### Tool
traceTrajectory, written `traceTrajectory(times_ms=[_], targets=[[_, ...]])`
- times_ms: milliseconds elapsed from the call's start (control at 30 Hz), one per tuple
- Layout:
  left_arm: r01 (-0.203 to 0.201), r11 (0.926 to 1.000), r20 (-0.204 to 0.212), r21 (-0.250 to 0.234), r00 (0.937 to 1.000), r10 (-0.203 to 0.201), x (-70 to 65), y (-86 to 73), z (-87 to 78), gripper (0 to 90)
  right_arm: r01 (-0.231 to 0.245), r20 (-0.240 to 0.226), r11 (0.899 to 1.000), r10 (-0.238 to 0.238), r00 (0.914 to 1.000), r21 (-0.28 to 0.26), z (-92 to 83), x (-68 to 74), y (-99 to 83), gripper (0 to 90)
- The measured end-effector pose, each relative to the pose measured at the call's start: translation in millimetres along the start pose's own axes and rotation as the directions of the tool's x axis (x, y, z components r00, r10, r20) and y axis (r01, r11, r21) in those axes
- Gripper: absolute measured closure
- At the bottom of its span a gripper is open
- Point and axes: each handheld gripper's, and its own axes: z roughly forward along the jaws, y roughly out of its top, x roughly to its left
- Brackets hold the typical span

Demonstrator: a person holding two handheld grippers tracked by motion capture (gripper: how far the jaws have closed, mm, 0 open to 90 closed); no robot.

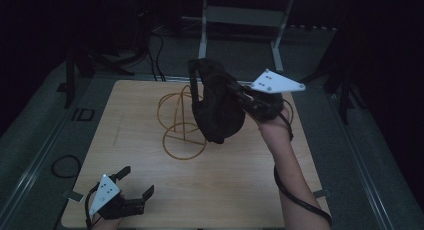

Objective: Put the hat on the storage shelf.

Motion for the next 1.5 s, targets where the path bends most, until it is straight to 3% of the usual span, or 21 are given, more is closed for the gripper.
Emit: traceTrajectory(times_ms=[200,500,767,900,1067,1200,1267,1333,1500], targets=[[0.008,0.9999,-0.012,-0.013,0.9999,-0.008,3.2,-3.1,-2.0,1.9,0.005,-0.050,0.999,-0.003,0.9988,0.046,31.9,9.4,3.2,87.7],[0.024,0.9996,-0.011,-0.014,0.9997,-0.024,6.4,-6.1,-1.7,1.9,-0.012,-0.109,0.993,0.025,0.9937,0.117,67.6,16.8,-7.4,87.6],[0.017,0.9998,-0.002,-0.003,0.9999,-0.017,5.6,-7.8,0.9,1.9,-0.043,-0.138,0.988,0.064,0.9884,0.149,88.6,21.3,-12.9,87.3],[0.018,0.9998,0.004,-0.009,0.9998,-0.018,5.8,-7.6,0.5,2.0,-0.032,-0.145,0.986,0.057,0.9878,0.166,99.2,26.6,-13.2,87.2],[0.035,0.9994,0.012,-0.009,0.9993,-0.034,6.6,-9.1,0.3,1.9,-0.052,-0.157,0.984,0.079,0.9844,0.171,109.7,30.5,-16.4,86.8],[0.038,0.9992,0.022,-0.012,0.9991,-0.037,6.6,-9.1,0.2,1.9,-0.073,-0.176,0.985,0.100,0.9793,0.156,111.7,31.5,-17.7,75.0],[0.036,0.9993,0.022,-0.013,0.9991,-0.035,6.8,-8.9,0.0,2.0,-0.061,-0.170,0.986,0.088,0.9815,0.157,114.1,34.1,-19.4,67.5],[0.039,0.9992,0.026,-0.013,0.9989,-0.039,6.6,-9.0,-0.2,1.9,-0.048,-0.162,0.986,0.074,0.9840,0.161,115.6,36.0,-21.6,63.0],[0.044,0.9989,0.033,-0.013,0.9985,-0.044,6.5,-9.0,0.6,1.9,-0.066,-0.174,0.984,0.094,0.9802,0.164,115.4,33.9,-22.7,56.4]])
